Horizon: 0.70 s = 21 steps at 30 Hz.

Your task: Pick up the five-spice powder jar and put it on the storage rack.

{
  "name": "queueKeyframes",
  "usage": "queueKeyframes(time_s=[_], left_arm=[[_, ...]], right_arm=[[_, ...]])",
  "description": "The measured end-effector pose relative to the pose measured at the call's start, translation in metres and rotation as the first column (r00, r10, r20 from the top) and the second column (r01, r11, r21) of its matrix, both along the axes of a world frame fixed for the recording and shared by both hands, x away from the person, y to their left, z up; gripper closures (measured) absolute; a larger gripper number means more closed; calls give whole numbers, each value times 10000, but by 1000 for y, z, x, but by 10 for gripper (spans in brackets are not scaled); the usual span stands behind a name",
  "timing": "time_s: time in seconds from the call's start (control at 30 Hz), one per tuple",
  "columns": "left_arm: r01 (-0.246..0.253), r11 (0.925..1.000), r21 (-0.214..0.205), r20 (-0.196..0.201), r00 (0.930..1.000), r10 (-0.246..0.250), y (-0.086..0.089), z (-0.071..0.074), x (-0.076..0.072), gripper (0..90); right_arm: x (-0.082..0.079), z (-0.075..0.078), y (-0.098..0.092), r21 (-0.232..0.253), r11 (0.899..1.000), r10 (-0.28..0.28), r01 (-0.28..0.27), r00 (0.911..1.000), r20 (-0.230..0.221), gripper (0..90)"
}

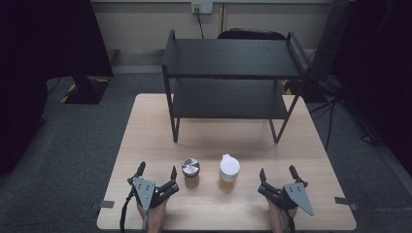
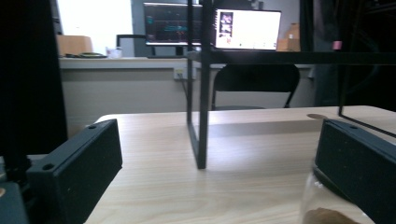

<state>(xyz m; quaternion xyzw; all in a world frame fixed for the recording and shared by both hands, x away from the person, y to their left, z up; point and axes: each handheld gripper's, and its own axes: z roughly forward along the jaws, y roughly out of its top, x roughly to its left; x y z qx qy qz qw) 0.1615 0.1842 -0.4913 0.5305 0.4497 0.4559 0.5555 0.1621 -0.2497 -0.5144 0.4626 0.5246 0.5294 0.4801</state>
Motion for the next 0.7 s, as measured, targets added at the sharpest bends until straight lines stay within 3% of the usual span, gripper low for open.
queueKeyframes(time_s=[0.27,0.4,0.5,0.7], left_arm=[[827,9964,-156,170,9964,-825,-2,5,4,0],[1464,9892,-101,438,9883,-1458,-2,5,7,0],[1829,9831,6,378,9824,-1828,-5,7,11,0],[1939,9810,62,201,9808,-1940,-18,6,14,1]], right_arm=[[0,0,0,-1,10000,1,-1,10000,-1,0],[0,0,0,-2,10000,5,-5,10000,0,0],[0,0,-1,-3,10000,46,-46,10000,-1,0],[0,0,-1,-4,10000,58,-58,10000,0,0]])
